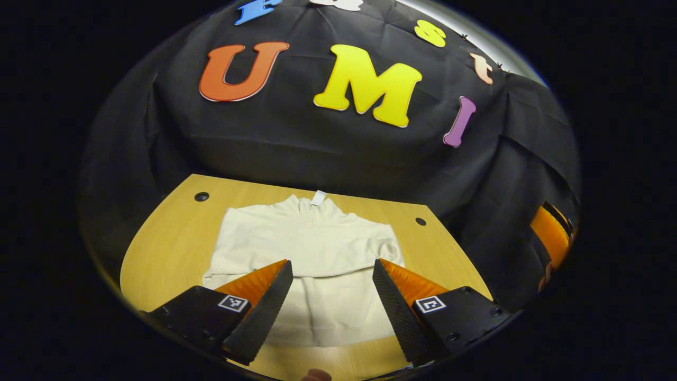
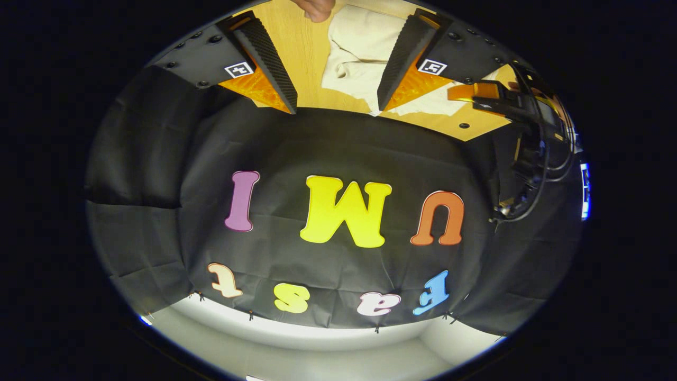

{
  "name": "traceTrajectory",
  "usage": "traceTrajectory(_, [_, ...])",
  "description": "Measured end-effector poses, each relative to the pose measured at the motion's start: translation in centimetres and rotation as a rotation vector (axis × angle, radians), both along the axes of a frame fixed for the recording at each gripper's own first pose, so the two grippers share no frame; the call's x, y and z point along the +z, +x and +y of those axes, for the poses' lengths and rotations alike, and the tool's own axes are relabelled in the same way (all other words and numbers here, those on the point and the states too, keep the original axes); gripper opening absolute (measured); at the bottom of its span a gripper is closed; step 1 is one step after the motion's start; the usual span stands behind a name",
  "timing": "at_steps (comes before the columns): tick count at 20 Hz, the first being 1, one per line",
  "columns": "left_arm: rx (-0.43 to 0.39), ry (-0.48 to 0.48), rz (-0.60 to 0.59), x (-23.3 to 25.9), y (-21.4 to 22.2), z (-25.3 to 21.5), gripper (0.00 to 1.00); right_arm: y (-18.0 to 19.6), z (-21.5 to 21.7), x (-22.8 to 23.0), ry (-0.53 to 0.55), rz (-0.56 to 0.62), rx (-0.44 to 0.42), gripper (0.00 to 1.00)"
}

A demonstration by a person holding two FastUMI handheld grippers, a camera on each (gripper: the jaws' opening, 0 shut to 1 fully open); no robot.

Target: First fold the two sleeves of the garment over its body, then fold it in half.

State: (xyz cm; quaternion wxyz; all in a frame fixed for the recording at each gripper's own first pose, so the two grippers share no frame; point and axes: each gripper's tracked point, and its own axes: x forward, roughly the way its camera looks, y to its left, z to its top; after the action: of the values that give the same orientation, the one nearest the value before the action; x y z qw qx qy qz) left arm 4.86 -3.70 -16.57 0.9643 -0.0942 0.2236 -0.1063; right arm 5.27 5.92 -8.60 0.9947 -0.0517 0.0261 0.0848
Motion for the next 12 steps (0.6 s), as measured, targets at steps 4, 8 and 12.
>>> traceTrajectory(4, [0.079,0.043,0.033,-3.1,-1.4,6.3,0.98,1.0,0.4,-4.2,-0.006,0.083,-0.031,0.96])
traceTrajectory(8, [0.122,0.067,0.159,-8.0,-3.1,11.2,0.99,1.8,-0.9,-10.0,-0.012,0.223,-0.09,0.96])
traceTrajectory(12, [0.081,0.041,0.326,-13.2,-5.8,12.9,0.99,2.2,-2.1,-15.7,-0.048,0.36,-0.112,0.96])
